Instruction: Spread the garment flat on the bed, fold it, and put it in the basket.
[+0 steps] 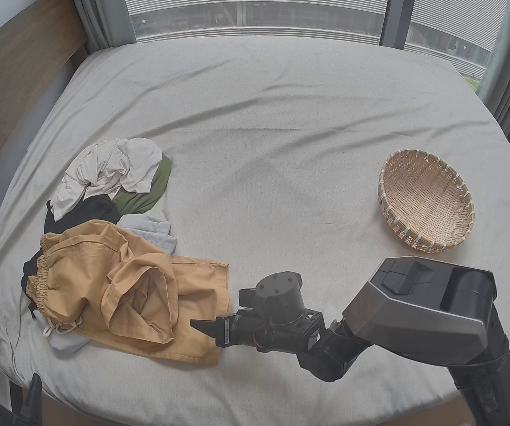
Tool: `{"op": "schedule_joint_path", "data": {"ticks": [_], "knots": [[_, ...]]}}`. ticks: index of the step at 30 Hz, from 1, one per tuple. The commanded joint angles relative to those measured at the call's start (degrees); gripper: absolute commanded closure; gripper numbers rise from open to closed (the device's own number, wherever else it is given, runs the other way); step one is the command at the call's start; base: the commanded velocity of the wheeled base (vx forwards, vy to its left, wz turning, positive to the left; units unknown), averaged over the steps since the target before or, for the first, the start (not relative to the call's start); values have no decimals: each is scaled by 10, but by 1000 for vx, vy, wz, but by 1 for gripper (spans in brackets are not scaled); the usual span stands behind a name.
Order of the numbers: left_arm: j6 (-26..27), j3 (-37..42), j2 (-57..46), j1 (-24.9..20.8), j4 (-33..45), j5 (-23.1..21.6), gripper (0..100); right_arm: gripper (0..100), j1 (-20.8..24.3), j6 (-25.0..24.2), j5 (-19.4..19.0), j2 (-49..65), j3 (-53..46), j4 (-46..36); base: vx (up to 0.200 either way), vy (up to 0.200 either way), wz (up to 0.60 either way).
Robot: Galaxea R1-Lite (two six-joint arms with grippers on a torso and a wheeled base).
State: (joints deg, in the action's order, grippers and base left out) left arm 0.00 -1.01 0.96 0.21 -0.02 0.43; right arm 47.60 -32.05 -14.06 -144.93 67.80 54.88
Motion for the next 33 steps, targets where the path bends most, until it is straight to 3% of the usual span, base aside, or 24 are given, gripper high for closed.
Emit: {"op": "schedule_joint_path", "data": {"ticks": [1, 5, 8, 20, 27, 33], "knots": [[-1, 10, -8, 0, -1, 0, 0, 100, 6, -3, 0, -15, 9, 10, 0, 0, 0], [-1, 10, -8, 1, -1, 1, 0, 100, 6, -13, 6, -13, 1, 22, 0, 0, 0], [-1, 10, -8, 1, 0, 1, 0, 100, -2, -14, 34, 11, -36, 22, 0, 0, 0], [1, 10, -8, 1, 0, 0, 0, 100, -39, -10, 36, 121, -173, 22, 0, 0, 0], [1, 10, -8, 1, 0, 0, 0, 100, -75, -8, 39, 157, -241, 22, 0, 0, 0], [2, 10, -8, 1, 0, 0, 0, 100, -132, 1, 41, 200, -314, 22, 0, 0, 0]]}}
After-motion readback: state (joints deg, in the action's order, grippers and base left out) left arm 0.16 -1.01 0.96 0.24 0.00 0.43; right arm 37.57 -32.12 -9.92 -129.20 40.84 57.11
